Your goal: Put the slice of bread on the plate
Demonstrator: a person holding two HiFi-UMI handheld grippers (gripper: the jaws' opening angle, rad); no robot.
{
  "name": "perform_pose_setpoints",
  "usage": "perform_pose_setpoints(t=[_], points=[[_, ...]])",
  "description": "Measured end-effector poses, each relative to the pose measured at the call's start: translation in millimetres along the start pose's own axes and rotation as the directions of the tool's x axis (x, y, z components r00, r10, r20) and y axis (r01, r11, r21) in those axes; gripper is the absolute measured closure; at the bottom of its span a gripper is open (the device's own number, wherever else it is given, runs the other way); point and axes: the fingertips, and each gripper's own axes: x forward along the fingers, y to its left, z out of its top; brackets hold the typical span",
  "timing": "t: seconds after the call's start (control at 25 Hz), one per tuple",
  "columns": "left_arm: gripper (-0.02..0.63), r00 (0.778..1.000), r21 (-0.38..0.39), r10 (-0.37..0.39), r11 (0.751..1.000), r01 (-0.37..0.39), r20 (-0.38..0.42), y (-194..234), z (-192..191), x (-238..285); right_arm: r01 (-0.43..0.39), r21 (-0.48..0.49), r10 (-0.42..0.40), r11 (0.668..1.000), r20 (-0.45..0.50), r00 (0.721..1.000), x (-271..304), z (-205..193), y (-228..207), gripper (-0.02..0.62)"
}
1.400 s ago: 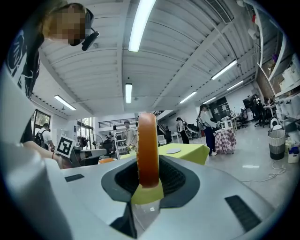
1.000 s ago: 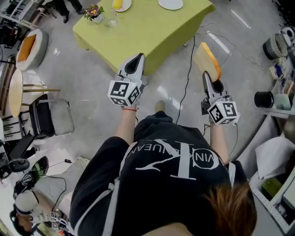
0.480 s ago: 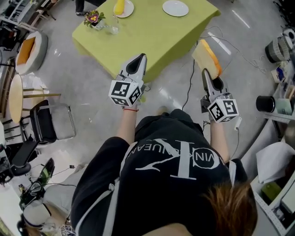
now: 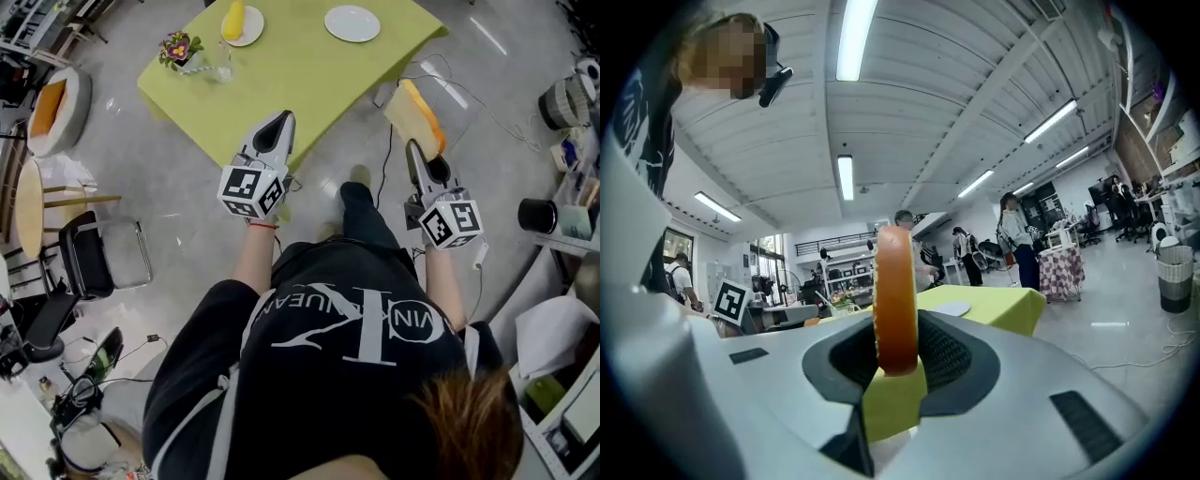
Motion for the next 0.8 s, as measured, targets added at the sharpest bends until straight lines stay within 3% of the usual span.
perform_pose_setpoints(t=[0.8], points=[[0.600, 0.990, -0.036, 0.130, 0.991, -0.132, -0.053, 63, -5, 159, -0.173, 0.035, 0.176, 0.984, -0.128, 0.976, 164, 8, -115, 0.497]])
